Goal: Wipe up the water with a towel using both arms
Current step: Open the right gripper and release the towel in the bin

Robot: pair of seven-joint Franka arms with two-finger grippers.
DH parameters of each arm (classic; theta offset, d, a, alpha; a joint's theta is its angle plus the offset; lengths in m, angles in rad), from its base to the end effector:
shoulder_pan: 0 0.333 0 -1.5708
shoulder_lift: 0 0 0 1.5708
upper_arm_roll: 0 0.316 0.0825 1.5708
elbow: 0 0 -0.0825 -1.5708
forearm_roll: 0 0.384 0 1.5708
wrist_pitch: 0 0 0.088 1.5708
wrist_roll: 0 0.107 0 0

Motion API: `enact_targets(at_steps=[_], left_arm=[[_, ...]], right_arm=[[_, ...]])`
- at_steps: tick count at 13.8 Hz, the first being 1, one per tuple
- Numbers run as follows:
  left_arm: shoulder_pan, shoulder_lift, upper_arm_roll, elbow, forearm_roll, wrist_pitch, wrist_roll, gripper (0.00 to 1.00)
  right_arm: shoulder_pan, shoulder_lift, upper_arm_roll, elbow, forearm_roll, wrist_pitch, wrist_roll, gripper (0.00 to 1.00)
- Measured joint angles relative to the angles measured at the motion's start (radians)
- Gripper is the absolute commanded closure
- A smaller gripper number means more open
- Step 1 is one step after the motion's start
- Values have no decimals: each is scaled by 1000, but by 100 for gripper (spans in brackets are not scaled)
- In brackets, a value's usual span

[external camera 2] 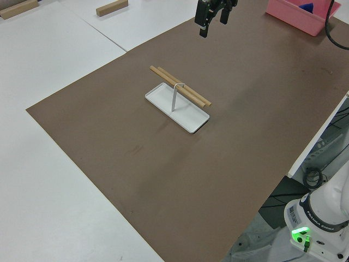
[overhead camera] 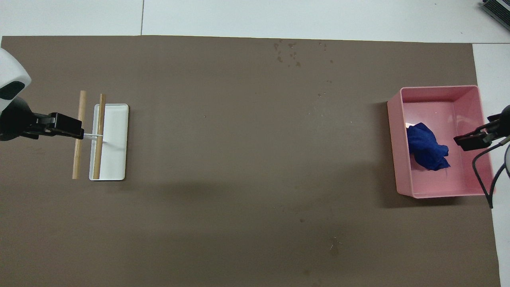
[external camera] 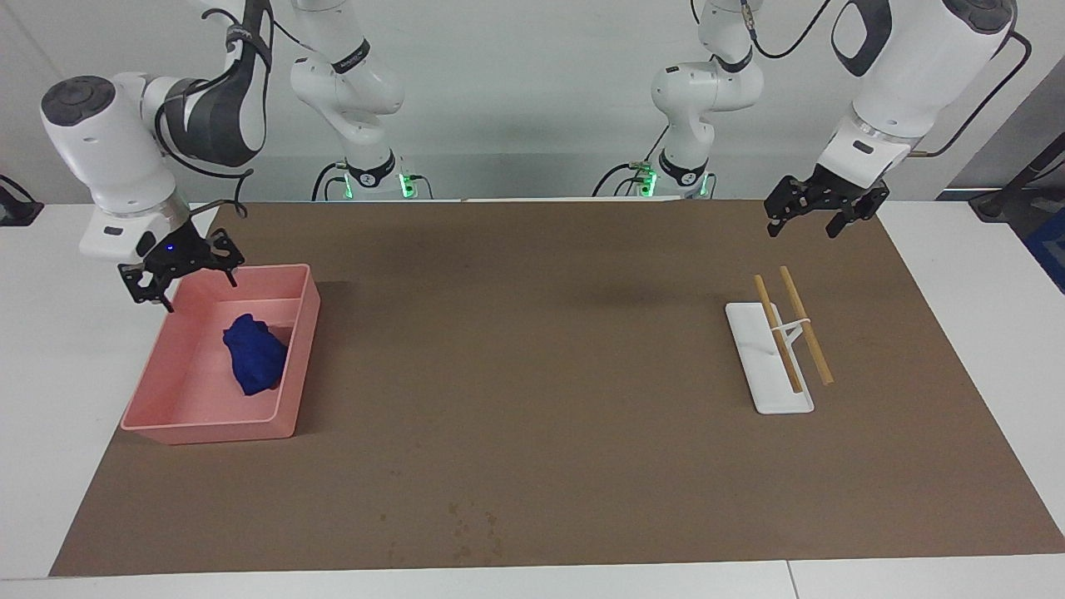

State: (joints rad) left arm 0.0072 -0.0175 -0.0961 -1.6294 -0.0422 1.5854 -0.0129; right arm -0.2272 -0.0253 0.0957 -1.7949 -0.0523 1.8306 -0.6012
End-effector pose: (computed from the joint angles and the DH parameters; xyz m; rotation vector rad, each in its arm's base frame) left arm 0.5466 -0.0536 0.6078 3.1000 -0.1160 -0.0444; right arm 0.5563 -0.0773 0.5546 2.9809 0.7321 0.0579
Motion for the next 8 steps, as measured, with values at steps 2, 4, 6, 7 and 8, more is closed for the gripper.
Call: enact_targets(at_steps=[2, 4, 6, 7, 8], left_arm=[[0, 0, 0, 0, 0, 0, 0, 0], [0, 0, 0, 0, 0, 0, 0, 0], [0, 0, 0, 0, 0, 0, 0, 0], [0, 0, 0, 0, 0, 0, 0, 0], [0, 0, 0, 0, 0, 0, 0, 0]], right_arm=[[24, -22, 31, 74, 1, -102, 97, 0], [54, -43, 40, 136, 1, -182, 161, 0], [69, -68, 46, 158, 2, -231, 208, 0], [69, -78, 55, 159, 5, -251, 245, 0], [69, -83, 62, 160, 14, -271, 293, 0]])
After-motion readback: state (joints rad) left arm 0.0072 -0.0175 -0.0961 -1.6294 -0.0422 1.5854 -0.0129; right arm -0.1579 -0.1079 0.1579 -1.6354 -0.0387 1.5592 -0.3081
